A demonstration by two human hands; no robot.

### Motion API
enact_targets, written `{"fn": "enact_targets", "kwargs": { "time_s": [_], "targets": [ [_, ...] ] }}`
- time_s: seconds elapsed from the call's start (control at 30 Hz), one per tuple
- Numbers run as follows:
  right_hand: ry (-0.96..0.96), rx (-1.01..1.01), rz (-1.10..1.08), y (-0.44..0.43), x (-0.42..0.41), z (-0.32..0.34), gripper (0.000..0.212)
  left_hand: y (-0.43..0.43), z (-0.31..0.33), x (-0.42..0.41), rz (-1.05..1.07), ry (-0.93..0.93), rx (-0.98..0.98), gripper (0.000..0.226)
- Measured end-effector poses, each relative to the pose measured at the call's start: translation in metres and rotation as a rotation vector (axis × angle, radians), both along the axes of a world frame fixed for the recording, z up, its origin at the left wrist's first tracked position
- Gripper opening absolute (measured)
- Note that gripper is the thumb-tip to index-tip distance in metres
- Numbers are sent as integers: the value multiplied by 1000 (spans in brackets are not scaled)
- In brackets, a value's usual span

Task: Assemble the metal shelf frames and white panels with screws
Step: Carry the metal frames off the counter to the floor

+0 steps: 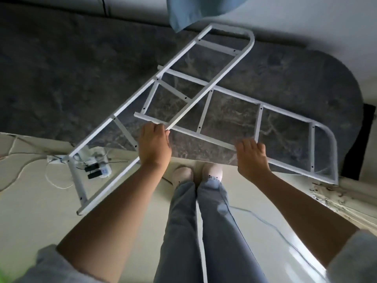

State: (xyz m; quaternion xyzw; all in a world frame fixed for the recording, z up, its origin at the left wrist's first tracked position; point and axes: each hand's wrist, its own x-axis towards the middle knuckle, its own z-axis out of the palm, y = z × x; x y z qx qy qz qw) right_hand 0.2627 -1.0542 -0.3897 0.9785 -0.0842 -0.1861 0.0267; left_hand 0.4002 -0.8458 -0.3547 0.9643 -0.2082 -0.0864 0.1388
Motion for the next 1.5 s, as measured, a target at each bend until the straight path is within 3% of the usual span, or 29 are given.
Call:
{"fn": "enact_targets", "kwargs": {
  "time_s": [0.1,0.17,0.2,0.27,0.4,0.6,0.67,0.73,0.87,1.03,1.13,1.27,1.4,1.5],
  "targets": [
    [-30,67,-5,7,-6,23,36,19,18,1,103,-1,-43,18],
    [-108,93,33,12,-5,40,12,30,30,-4,173,-11,-76,16],
    [-138,108,60,16,-3,48,10,35,37,-8,205,-13,-94,22],
    [-166,123,135,24,3,60,27,46,47,-19,267,-61,-127,33],
    [-163,92,297,51,12,69,31,79,55,-59,416,-159,-113,35],
    [-66,109,652,118,-3,68,45,174,51,-150,726,-170,42,22],
    [-67,123,804,147,-12,67,49,216,53,-185,843,-99,43,15],
    [-45,118,968,179,-16,69,49,257,53,-225,1008,38,-16,21],
    [51,55,1219,262,-23,72,41,328,45,-308,1178,141,-72,43],
    [268,113,1469,394,-54,63,62,419,32,-401,1366,319,-38,29],
    [258,71,1591,480,-79,62,47,476,31,-451,1455,355,-65,27],
    [430,-15,1622,589,-114,60,34,542,35,-506,1538,445,-50,27],
    [467,5,1544,700,-146,59,28,602,34,-551,1654,491,-101,30],
    [505,3,1621,779,-171,59,28,653,28,-579,1751,470,-178,29]
  ]
}}
